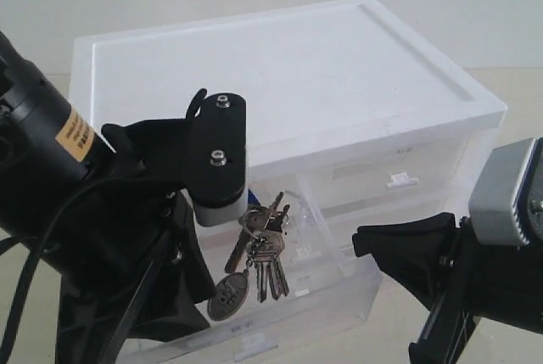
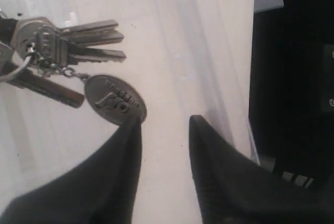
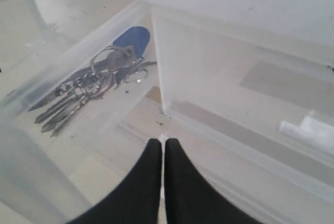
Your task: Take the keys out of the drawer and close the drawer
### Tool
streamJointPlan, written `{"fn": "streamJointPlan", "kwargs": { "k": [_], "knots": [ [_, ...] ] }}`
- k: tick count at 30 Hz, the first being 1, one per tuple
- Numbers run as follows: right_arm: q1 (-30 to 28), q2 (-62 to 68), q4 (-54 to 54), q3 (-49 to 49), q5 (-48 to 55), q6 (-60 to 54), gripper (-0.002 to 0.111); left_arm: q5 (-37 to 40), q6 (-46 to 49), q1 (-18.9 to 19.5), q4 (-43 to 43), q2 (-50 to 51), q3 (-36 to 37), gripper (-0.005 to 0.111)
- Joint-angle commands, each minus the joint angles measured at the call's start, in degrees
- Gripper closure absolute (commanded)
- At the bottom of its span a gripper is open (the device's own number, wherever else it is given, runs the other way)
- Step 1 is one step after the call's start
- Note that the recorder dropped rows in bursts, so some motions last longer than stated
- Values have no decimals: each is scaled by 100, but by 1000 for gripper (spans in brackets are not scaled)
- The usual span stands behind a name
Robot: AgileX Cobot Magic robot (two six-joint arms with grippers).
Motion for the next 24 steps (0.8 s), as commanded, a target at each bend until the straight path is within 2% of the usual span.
{"fn": "streamJointPlan", "kwargs": {
  "k": [1, 4, 7, 10, 12, 14, 16, 17, 19, 22, 24],
  "knots": [
    [8, 4, 77, -30, 54, -104, 108, 558, -12, -34, 40, -49, 47, 76],
    [8, 4, 161, -30, 69, -179, 108, 191, -689, -34, 985, -143, 47, 76],
    [8, 4, 188, -30, 69, -187, 108, -411, -1683, -34, 2378, -232, 47, 76],
    [8, 4, 188, -30, 69, -187, 108, -868, -3334, -22, 4095, -312, 47, 76],
    [8, 4, 188, -30, 69, -187, 108, -881, -3910, -22, 4788, -350, 47, 76],
    [8, 4, 188, -30, 69, -187, 108, -881, -3955, -22, 4899, -372, 47, 76],
    [8, 4, 188, -30, 69, -187, 108, -917, -3814, -22, 4660, -387, 47, 76],
    [8, 4, 188, -30, 69, -187, 108, -927, -3261, -22, 4156, -387, 47, 76],
    [8, 4, 177, -30, 84, -181, 108, -953, -2833, -22, 3431, -387, 47, 76],
    [8, 4, 177, -30, 105, -181, 108, -983, -2797, -22, 2832, -387, 47, 69],
    [8, 4, 177, -30, 121, -181, 108, -983, -2975, -22, 2843, -387, 47, 60]
  ]
}}
